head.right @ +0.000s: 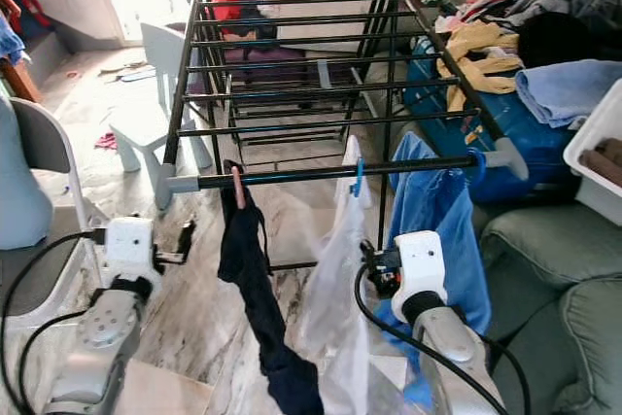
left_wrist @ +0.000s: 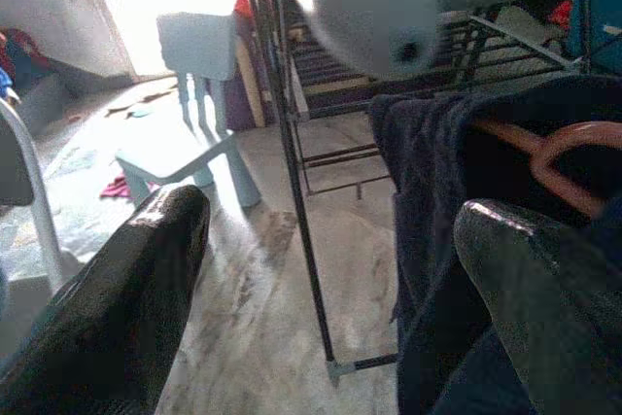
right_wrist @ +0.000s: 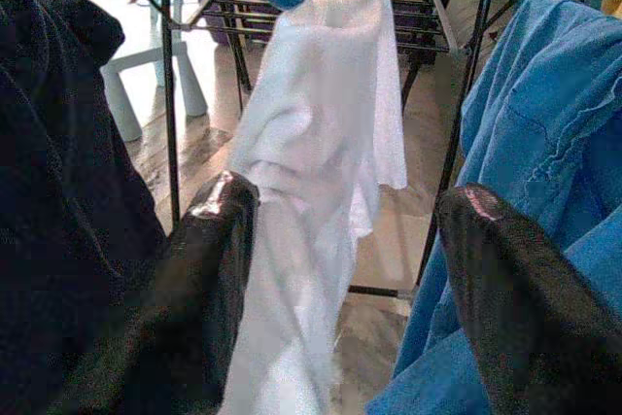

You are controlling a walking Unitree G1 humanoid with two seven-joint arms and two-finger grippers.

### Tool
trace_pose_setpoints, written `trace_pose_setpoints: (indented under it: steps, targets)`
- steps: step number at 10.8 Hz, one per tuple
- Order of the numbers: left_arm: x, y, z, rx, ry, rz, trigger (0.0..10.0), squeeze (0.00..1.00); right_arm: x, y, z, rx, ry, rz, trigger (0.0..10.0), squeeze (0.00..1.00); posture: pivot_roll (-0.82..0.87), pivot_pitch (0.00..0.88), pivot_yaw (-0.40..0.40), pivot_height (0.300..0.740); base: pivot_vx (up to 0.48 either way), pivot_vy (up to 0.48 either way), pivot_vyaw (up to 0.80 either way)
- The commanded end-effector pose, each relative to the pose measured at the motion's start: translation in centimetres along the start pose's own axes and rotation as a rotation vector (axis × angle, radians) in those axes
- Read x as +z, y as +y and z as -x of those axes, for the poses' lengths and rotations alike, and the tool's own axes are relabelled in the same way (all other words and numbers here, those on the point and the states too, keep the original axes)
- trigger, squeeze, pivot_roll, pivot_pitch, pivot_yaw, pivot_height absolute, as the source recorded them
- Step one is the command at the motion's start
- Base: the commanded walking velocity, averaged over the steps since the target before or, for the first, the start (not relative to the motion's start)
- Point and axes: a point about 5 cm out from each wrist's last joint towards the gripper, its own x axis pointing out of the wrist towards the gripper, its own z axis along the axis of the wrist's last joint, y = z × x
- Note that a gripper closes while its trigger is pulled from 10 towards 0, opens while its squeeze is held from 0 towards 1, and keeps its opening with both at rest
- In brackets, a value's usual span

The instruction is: Hang hanger

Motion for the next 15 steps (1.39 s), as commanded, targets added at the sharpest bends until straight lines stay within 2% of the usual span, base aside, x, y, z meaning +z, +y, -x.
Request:
trace_pose_setpoints:
  steps: [1,12,15]
  targets:
    - [0.4,-0.1,-0.2,-0.003,-0.001,-0.003,10.0,0.00,0.7,0.0,-0.1,-0.006,-0.034,-0.001,10.0,1.00,-0.16,0.000,0.019,0.740,0.000,0.000,0.00]
    - [0.7,-0.4,-0.8,-0.006,-0.001,0.000,10.0,0.00,0.7,0.3,-1.2,0.002,-0.039,-0.001,10.0,1.00,-0.15,0.000,0.017,0.740,-0.243,0.000,0.00]
    - [0.8,-0.5,-0.9,0.000,-0.006,0.004,10.0,0.00,1.6,0.4,-1.6,0.006,-0.081,0.015,10.0,1.00,-0.15,0.000,0.015,0.740,-0.273,0.000,0.00]
